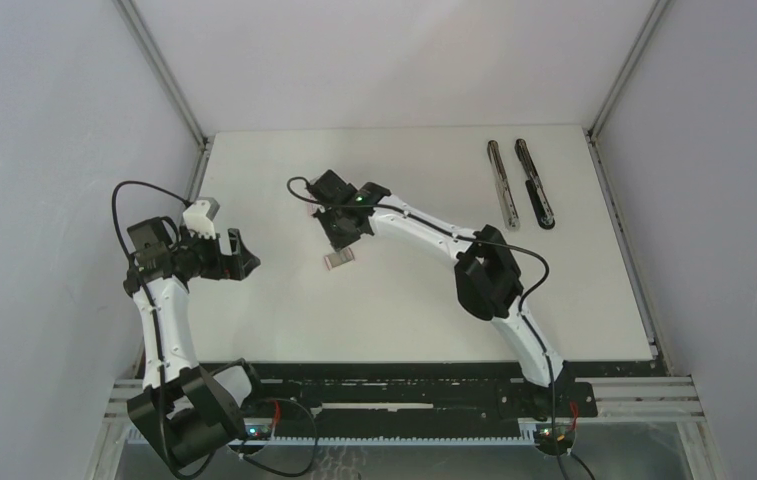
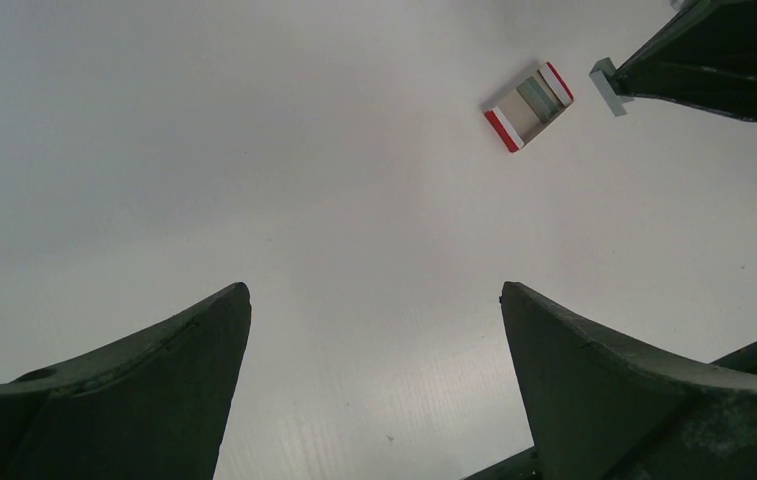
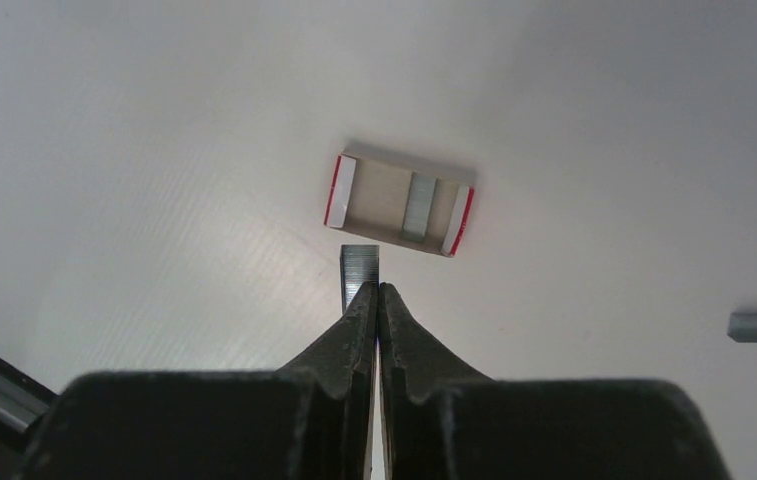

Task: Unload the staples from the stapler
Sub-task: Place the staple in the staple box.

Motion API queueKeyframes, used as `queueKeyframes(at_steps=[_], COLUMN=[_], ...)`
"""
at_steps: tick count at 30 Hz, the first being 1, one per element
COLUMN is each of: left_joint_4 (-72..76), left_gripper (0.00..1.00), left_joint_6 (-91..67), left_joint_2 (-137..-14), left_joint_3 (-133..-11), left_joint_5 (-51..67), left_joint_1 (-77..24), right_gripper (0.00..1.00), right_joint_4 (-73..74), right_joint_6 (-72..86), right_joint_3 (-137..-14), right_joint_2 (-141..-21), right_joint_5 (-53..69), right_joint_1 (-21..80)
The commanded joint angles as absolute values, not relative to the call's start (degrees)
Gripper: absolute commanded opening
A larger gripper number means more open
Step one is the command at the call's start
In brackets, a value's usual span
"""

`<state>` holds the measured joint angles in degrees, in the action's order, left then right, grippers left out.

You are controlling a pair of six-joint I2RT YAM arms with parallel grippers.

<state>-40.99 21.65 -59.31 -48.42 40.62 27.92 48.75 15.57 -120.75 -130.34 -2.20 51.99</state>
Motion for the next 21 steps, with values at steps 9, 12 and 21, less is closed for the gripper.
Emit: queueKeyframes(at_steps=[9, 12, 21], left_joint_4=[-38.77, -38.77, -38.59], left_gripper=[1.00, 1.00, 1.00], left_joint_6=[22.15, 22.24, 22.41], left_joint_2=[-58.57, -58.55, -58.65], left_joint_3=[-46.90, -46.88, -46.69], left_joint_5=[40.69, 40.74, 40.95], left_joint_1=[28.08, 28.13, 28.11], right_gripper=[0.00, 0.00, 0.00], right_joint_4=[44.70, 44.77, 45.35], right_joint_6=[25.34, 26.54, 27.94], right_joint_3=[-124.81, -125.21, -127.07], right_joint_2=[-134.46, -135.44, -138.26], right_joint_5=[-7.36, -7.24, -6.32], right_joint_1=[53.94, 53.90, 52.82])
